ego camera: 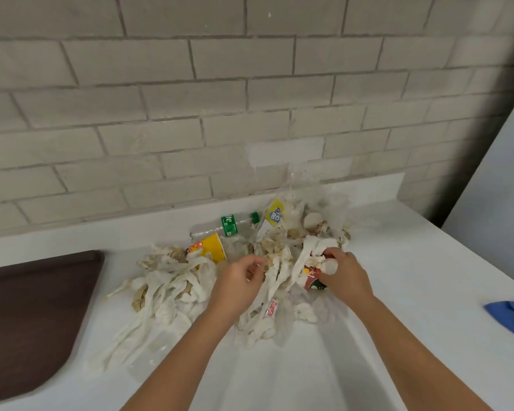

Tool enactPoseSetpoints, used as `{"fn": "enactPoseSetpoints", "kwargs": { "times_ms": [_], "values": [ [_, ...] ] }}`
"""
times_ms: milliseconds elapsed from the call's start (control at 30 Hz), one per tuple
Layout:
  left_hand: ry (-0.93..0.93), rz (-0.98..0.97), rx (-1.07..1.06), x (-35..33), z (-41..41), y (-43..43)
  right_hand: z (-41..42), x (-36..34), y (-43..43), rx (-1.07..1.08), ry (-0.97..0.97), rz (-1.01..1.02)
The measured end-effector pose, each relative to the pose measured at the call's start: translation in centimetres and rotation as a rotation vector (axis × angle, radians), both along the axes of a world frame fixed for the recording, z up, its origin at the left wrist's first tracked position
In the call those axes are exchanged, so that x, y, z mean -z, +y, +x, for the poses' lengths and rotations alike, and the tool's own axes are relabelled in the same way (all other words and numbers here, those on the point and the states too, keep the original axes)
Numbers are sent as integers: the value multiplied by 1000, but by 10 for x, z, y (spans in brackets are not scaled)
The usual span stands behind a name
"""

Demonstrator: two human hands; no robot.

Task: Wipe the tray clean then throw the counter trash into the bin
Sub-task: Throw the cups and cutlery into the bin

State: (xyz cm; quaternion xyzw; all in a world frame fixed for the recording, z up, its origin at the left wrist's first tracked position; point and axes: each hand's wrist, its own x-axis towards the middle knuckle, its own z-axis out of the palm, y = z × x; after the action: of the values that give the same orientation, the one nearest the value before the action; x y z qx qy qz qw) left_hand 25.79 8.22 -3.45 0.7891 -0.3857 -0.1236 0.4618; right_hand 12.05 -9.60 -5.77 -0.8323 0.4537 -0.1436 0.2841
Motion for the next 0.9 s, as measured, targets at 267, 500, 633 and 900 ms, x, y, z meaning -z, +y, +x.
{"fn": "enactPoseSetpoints", "kwargs": {
  "times_ms": [267,500,633,900],
  "values": [
    [-285,106,40,10,-9,-66,-36,-31,-23,-100,-22,-201],
    [-411,126,22,-3,-10,-153,-62,-32,-53,-162,-142,-190],
    [-425,446,57,-2,-11,-219,-77,-30,-75,-95,-355,-75],
    [-528,716,-170,21,-7,-262,-106,-13,-102,-112,-512,31]
  ]
}}
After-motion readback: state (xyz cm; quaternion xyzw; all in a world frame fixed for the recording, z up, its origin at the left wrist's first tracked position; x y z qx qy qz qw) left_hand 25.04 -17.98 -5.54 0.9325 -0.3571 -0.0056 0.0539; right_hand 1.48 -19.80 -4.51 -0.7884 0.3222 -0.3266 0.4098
